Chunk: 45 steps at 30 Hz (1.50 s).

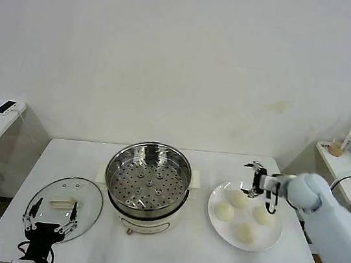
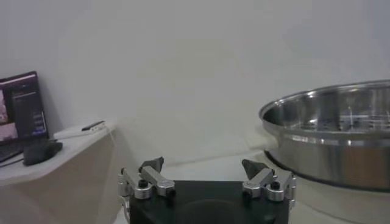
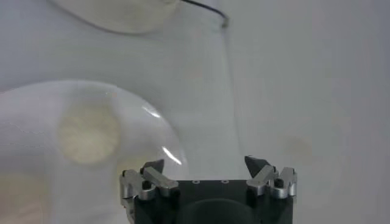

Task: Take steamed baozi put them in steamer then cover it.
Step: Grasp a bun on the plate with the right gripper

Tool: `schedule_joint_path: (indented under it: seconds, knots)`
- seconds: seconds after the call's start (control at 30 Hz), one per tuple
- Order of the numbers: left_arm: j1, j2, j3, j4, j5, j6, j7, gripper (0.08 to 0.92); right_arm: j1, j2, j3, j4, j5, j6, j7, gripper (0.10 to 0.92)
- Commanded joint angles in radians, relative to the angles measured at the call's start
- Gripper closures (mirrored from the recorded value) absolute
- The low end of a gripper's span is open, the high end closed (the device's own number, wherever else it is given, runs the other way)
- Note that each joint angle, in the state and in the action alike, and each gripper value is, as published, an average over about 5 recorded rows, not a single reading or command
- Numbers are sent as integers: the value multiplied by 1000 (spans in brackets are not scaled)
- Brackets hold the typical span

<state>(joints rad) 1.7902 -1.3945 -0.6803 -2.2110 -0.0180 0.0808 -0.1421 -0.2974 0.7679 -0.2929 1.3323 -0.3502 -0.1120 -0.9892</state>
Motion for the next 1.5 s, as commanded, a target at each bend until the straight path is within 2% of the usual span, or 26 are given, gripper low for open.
schedule_joint_path:
  seconds: [0.03,0.93,1.5]
  knots:
    - [-2,0,-6,-3,-4,5,1,177,267,2,-304,-148,39,17,-178,203]
    - [-4,21,-76,-25,-45,29,0,177,192,131,-291,-314,-54,-6,-109,203]
    - [-1,18,-83,-28,-46,27,-1,177,187,182,-289,-355,-37,-22,-101,298]
